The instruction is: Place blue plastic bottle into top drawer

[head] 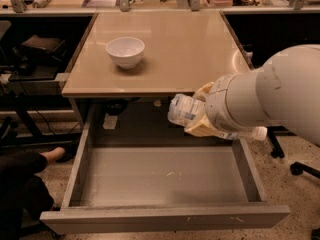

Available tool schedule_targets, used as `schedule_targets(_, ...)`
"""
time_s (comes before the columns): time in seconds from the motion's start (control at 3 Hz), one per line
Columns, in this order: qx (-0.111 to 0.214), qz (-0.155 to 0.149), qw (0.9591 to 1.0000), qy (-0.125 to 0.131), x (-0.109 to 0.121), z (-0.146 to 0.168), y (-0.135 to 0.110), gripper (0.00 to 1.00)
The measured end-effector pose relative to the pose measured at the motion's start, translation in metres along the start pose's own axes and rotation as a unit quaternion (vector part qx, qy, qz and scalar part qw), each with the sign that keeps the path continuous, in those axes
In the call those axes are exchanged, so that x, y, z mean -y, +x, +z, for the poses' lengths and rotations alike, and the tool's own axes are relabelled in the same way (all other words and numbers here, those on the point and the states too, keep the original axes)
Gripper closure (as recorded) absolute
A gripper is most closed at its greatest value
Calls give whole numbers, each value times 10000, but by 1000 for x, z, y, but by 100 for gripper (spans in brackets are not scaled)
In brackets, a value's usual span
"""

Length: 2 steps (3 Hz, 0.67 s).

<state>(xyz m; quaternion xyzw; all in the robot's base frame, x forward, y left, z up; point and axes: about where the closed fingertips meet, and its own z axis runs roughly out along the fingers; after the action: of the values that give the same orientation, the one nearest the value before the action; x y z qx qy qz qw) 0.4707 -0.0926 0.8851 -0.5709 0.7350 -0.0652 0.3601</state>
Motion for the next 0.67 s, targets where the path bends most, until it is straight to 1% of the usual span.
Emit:
schedule_targets(0.33, 55, 149, 9990, -426, -25, 63, 14, 100)
schedule_targets(0.67, 180, 536, 9923, -1106, -63, 150, 41, 100)
